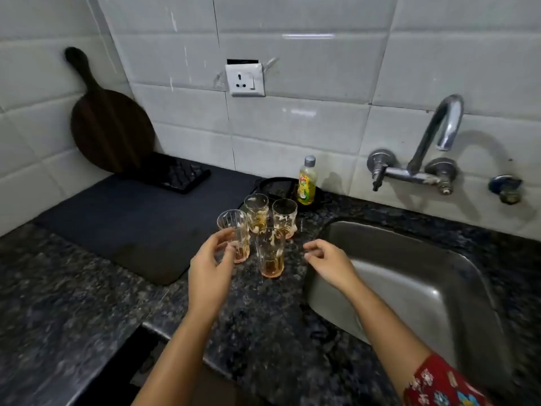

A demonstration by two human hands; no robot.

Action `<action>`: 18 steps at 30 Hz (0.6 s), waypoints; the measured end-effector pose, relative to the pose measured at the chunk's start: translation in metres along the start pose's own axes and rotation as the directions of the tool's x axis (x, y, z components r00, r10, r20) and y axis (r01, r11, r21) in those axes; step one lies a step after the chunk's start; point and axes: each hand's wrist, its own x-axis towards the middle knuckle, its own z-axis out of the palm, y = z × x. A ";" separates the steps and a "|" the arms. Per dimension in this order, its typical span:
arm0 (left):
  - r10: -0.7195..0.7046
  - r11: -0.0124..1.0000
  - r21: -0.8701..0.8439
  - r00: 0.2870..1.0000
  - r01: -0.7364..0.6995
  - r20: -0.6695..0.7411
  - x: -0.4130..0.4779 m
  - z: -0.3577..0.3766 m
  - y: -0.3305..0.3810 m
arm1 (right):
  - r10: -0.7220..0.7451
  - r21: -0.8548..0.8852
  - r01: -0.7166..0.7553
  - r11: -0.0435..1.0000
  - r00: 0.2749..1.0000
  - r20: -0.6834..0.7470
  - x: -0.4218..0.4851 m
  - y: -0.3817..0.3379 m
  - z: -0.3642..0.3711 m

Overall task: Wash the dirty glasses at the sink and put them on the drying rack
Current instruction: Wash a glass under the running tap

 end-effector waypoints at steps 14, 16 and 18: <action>0.025 0.996 -0.090 0.992 -0.014 0.126 0.114 0.023 -0.020 | 0.050 0.324 -0.030 0.946 0.997 -0.052 0.133 -0.024 0.035; 0.021 0.995 -0.100 0.990 -0.007 0.137 0.118 0.028 -0.018 | 0.043 0.352 -0.020 0.936 0.997 -0.057 0.139 -0.025 0.039; 0.028 0.996 -0.093 0.990 -0.015 0.142 0.121 0.034 -0.016 | 0.033 0.373 -0.001 0.928 0.996 -0.081 0.141 -0.026 0.041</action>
